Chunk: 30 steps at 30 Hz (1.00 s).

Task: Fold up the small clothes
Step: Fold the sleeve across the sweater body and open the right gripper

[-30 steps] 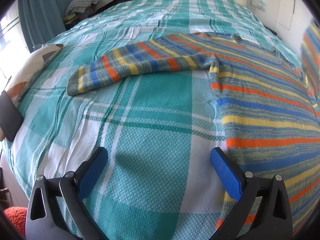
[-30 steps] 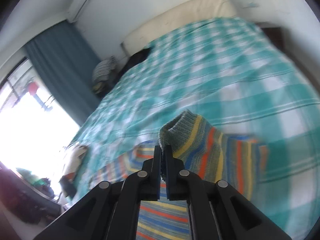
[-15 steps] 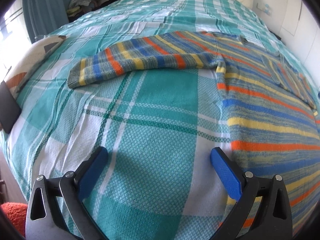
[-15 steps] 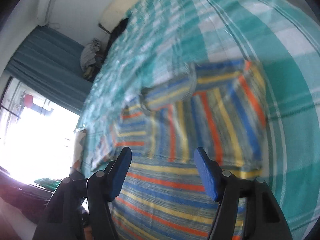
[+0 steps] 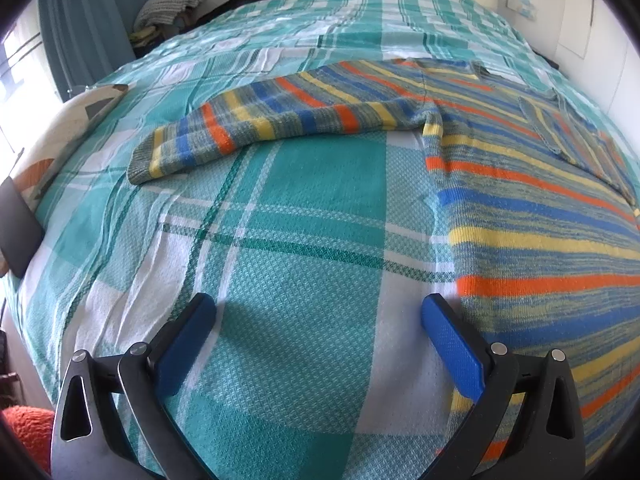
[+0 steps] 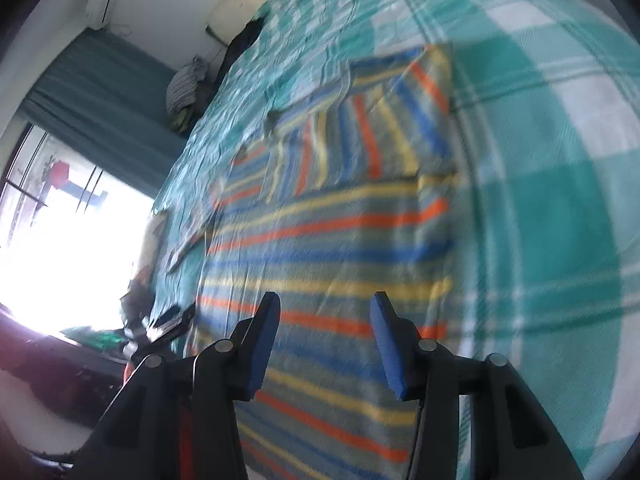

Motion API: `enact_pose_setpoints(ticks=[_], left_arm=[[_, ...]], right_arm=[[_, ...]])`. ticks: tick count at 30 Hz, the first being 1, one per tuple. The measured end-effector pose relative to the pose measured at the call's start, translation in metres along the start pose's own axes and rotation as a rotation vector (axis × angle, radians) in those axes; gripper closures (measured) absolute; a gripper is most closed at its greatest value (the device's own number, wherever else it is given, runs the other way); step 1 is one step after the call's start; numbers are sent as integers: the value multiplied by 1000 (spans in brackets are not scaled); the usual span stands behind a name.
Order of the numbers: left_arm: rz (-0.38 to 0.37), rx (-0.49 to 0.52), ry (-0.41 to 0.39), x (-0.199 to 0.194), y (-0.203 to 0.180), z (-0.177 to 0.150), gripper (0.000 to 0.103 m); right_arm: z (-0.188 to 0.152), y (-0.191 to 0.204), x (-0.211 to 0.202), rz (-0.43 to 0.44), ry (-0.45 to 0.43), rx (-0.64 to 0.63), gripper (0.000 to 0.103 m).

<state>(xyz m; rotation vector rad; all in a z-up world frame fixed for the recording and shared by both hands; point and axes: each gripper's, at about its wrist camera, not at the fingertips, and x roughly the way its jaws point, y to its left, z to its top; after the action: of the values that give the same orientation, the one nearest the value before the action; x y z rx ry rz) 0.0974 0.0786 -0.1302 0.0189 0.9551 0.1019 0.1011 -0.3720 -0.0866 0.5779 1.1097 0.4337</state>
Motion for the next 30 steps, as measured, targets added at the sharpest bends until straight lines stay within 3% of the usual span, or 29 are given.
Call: enact_pose_setpoints(ticks=[2, 3, 4, 5, 7, 9, 14, 15, 16, 18, 20, 23, 26, 28, 30], left_arm=[[-5, 4, -3, -1, 1, -1, 0], [-8, 4, -2, -1, 2, -2, 0], [-12, 4, -2, -2, 3, -3, 0], [-13, 4, -3, -3, 3, -4, 0], [-9, 7, -7, -2, 2, -4, 0], [-3, 11, -11, -1, 0, -4, 0], [-1, 8, -25, 0, 0, -6, 0], [-5, 9, -24, -1, 0, -7, 0], [-8, 11, -24, -1, 1, -7, 0], [-13, 12, -23, -1, 1, -8, 0], [-8, 11, -23, 0, 0, -8, 0], [2, 12, -24, 0, 0, -8, 0], [-1, 10, -25, 0, 1, -8, 0], [-2, 10, -24, 0, 1, -8, 0], [3, 11, -27, -1, 1, -9, 0]], right_arm=[[-15, -10, 13, -124, 32, -4, 57], [-18, -21, 10, -185, -5, 16, 64], [-17, -27, 4, -191, -50, 49, 70], [-16, -34, -5, -208, -105, 88, 69], [-9, -41, -14, -173, -161, 125, 68], [2, -44, -7, -137, -142, 146, 68], [21, -46, 21, -156, -134, 148, 68], [23, -44, 23, -172, -128, 129, 72], [26, -43, 22, -219, -125, 89, 99], [23, -39, 17, -339, -143, 44, 98], [18, -45, 11, -376, -152, 47, 99], [18, -46, 13, -369, -147, 43, 97], [17, -46, -2, -316, -187, 102, 64], [11, -39, -13, -279, -205, 87, 61], [2, -30, -16, -240, -153, 48, 62]])
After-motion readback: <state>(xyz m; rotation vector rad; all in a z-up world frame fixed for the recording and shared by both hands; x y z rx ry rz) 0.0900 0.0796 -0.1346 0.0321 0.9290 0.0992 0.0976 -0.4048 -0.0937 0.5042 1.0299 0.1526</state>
